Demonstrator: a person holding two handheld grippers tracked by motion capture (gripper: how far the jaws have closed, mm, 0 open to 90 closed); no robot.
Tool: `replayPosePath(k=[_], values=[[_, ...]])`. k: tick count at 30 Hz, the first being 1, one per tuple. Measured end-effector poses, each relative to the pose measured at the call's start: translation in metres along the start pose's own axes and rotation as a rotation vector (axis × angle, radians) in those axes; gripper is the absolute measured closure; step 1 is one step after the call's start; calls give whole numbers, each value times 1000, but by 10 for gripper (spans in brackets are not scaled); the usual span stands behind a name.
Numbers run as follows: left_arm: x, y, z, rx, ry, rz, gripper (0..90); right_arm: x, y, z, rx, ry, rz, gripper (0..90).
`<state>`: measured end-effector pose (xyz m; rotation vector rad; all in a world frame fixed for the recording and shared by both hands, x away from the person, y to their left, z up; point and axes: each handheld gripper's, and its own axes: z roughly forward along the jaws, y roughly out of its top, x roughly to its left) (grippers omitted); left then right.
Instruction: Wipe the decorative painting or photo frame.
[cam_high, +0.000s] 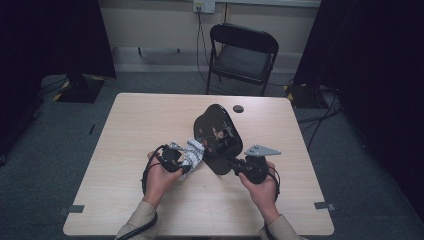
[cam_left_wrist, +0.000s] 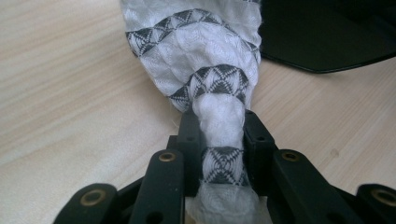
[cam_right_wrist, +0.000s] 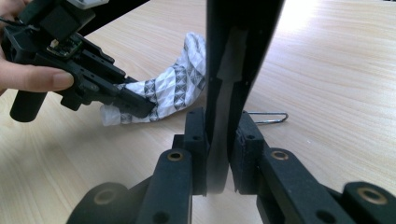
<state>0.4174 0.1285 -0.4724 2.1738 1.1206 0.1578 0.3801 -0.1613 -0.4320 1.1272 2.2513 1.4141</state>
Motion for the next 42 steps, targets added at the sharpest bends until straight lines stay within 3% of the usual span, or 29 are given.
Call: replayPosePath(k=[11, 16, 22, 25, 30, 32, 35, 42], values=[[0, -8, -4, 9, 4, 1, 734, 0, 0, 0, 2, -1, 1, 791], [6, 1, -29, -47, 15, -19, 735, 0, -1, 1, 3, -1, 2, 791], [7, 31, -72, -159, 49, -6, 735, 1, -1, 1, 1, -2, 1, 791], [4, 50, -93, -202, 52, 19, 735, 1, -1, 1, 2, -3, 0, 792], [-7, 82, -114, -261, 43, 67, 735, 1, -1, 1, 1, -5, 1, 792], [-15, 93, -116, -284, 17, 88, 735, 1, -1, 1, 1, -5, 1, 792], [-25, 101, -110, -272, 7, 120, 735, 1, -1, 2, 0, -5, 1, 792], [-27, 97, -92, -238, -4, 122, 735, 1, -1, 2, 2, -6, 1, 791]])
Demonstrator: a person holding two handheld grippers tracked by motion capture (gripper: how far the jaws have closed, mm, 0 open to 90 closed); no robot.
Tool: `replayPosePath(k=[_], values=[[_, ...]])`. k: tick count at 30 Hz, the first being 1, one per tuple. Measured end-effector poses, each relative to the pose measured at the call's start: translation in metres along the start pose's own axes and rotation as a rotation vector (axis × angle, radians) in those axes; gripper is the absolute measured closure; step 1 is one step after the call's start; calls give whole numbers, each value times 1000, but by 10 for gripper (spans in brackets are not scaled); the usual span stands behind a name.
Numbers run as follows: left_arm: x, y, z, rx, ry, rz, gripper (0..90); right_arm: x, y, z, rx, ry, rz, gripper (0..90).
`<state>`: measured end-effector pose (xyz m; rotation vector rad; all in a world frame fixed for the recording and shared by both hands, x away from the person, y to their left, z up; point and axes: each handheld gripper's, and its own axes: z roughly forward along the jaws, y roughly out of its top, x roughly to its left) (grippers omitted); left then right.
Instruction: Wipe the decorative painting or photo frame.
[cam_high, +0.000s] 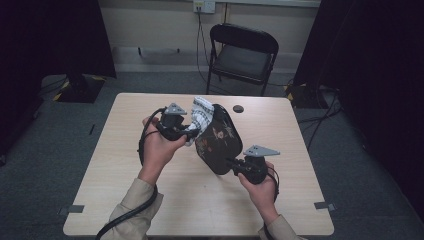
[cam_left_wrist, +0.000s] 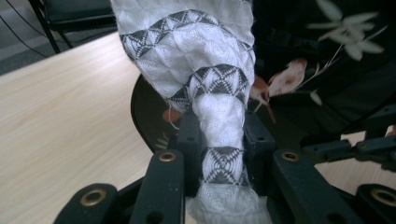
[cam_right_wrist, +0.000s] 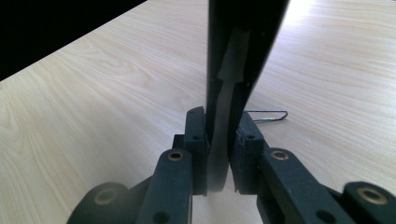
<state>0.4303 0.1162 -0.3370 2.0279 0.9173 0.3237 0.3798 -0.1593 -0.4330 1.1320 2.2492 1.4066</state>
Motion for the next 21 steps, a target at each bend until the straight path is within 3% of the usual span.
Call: replayPosePath(k=[9, 21], values=[[3, -26, 14, 74, 12, 7, 735, 0, 0, 0, 3, -1, -1, 791], [5, -68, 41, 148, -12, -39, 735, 1, 1, 0, 4, -3, -1, 791]])
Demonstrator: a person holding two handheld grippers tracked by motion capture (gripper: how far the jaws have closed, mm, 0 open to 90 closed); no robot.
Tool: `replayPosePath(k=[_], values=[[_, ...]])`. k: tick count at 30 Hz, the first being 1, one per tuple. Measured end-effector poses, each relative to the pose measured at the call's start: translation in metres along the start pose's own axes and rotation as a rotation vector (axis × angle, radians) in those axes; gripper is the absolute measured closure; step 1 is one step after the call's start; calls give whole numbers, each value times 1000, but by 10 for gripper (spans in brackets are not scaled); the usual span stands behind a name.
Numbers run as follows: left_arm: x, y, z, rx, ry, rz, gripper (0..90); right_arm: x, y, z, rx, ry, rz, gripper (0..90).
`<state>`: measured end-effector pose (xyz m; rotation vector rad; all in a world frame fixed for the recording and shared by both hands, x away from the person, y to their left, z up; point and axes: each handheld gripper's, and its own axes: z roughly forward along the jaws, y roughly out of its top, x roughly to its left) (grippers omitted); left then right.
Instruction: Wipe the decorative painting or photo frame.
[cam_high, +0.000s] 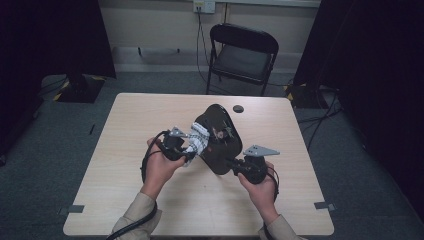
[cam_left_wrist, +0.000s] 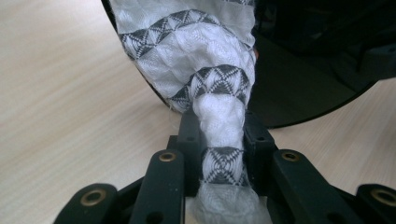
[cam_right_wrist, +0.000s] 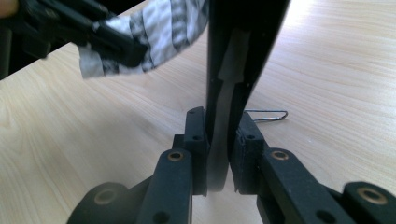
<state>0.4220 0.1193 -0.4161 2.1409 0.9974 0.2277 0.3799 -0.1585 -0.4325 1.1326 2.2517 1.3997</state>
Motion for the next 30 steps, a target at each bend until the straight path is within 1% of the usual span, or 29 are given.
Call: replayPosePath(k=[4, 7, 9, 11, 15, 16, 17, 18, 19, 22, 23, 24, 27, 28, 30], values=[[1, -10, 8, 17, -1, -12, 735, 0, 0, 0, 0, 0, 1, 791], [1, -17, 13, 41, -3, -13, 735, 0, 0, 0, 1, -1, 0, 791], [1, -24, 18, 44, -5, -20, 735, 0, 0, 0, 0, -1, 1, 791], [2, -28, 21, 58, -5, -18, 735, 0, 0, 0, 0, -1, 1, 791], [2, -36, 27, 74, -9, -33, 735, 0, 0, 0, 0, 0, 1, 791], [2, -39, 27, 89, -14, -36, 735, 0, 0, 0, 0, 0, 1, 791], [2, -40, 28, 94, -8, -39, 735, 0, 0, 0, 0, 0, 1, 791], [2, -42, 30, 91, -9, -36, 735, 0, 0, 0, 0, 0, 0, 791], [2, -44, 31, 102, -4, -33, 735, 0, 0, 0, 0, 0, 0, 791], [2, -50, 34, 121, -7, -37, 735, 0, 0, 0, 0, -1, -1, 791], [2, -51, 34, 121, -11, -38, 735, 0, 0, 0, 0, -1, 0, 791], [2, -52, 34, 112, -12, -50, 735, 0, 0, 0, 0, -1, -1, 791], [2, -51, 32, 128, -1, -38, 735, 0, 0, 0, 0, 1, 0, 791], [3, -50, 30, 122, 5, -40, 735, 0, 0, 0, -1, 0, 1, 791], [5, -47, 23, 107, -1, -42, 735, 0, 0, 0, -1, -1, 0, 791]])
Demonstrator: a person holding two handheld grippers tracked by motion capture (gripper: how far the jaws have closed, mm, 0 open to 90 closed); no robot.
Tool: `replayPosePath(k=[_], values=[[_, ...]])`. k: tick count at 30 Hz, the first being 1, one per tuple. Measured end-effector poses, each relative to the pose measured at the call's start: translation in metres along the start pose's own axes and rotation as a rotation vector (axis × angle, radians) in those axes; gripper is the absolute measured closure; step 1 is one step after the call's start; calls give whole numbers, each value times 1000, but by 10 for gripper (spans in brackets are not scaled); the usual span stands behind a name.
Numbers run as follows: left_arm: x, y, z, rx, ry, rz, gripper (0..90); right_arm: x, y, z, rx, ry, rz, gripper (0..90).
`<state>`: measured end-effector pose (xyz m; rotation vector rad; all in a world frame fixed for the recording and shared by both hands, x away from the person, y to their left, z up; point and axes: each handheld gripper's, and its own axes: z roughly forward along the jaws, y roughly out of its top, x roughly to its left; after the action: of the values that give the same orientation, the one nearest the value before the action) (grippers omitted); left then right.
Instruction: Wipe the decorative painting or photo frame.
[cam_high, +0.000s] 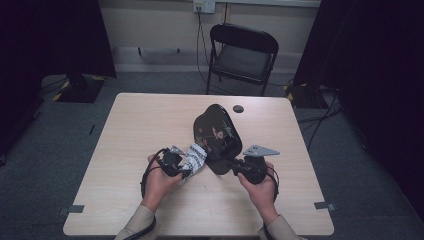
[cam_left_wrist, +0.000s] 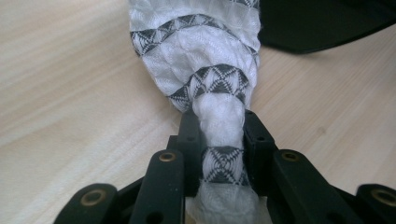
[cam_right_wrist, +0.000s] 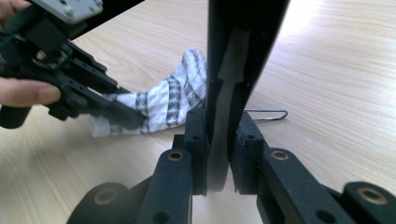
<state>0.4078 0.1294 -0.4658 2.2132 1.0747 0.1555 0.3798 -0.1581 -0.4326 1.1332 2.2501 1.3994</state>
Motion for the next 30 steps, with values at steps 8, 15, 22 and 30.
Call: replayPosePath(k=[8, 15, 22, 30], values=[[6, 33, -53, -112, 34, 9, 734, 0, 0, 0, 0, 0, 0, 791], [0, 76, -102, -243, 58, 47, 734, 0, 0, 1, 0, 0, 1, 791], [-24, 113, -123, -321, 24, 119, 734, 1, 0, 1, 1, -1, -2, 792], [-34, 114, -104, -303, -14, 145, 734, 1, 1, 1, 2, 0, 1, 791]])
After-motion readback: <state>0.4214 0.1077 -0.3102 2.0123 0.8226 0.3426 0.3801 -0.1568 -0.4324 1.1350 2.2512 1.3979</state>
